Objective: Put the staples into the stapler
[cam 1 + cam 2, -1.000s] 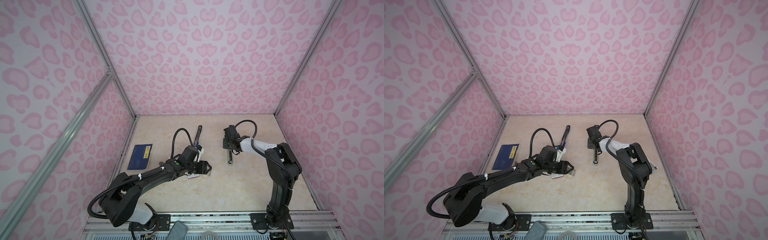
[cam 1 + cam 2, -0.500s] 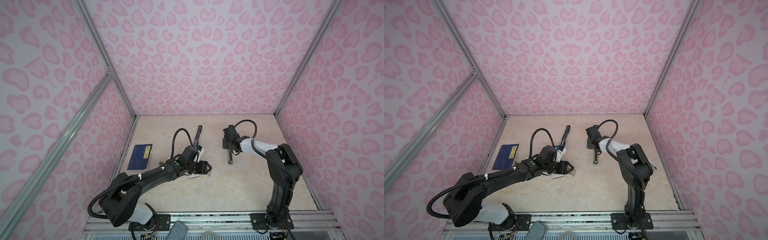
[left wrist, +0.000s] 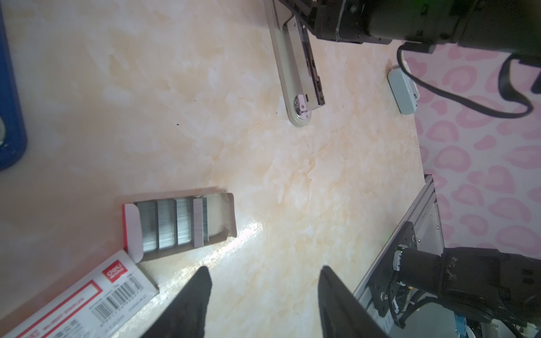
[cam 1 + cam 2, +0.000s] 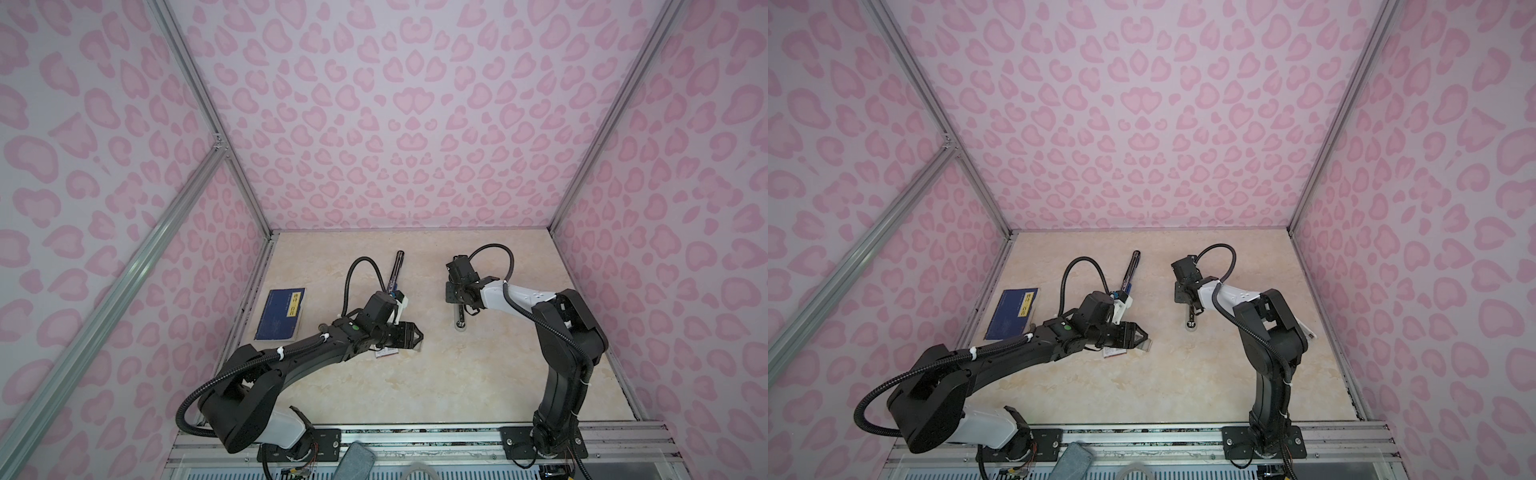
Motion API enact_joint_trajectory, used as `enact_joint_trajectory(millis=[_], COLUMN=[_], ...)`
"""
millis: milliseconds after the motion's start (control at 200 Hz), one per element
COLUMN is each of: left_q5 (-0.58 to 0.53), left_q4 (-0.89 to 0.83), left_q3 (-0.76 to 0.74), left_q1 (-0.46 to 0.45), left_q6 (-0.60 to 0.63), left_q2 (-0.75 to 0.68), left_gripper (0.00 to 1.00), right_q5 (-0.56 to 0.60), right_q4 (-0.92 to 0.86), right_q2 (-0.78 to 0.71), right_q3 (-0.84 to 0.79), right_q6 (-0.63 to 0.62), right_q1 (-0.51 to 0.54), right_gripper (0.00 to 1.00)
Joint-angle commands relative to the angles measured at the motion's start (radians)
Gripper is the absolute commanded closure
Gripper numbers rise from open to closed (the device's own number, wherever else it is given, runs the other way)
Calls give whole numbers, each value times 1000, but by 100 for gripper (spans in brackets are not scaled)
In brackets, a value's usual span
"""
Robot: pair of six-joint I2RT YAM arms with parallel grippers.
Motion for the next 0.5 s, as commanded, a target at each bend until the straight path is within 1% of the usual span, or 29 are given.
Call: enact_joint_trajectory(millis=[0, 180, 495], left_q5=[6, 6, 9], left_q4=[21, 24, 29], left_q3=[10, 10, 9], left_q1=[0, 0, 0], left_q6=[-1, -1, -1], left_q2=[6, 12, 17], left_gripper=[38, 39, 39], right_q5=[-10, -10, -7], right_q4=[-21, -8, -19], right_q2=[-5, -38, -132], right_q3=[-26, -80, -172], right_q6=[16, 37, 80], right_q1=[10, 26, 71], right_gripper=[74, 77, 78])
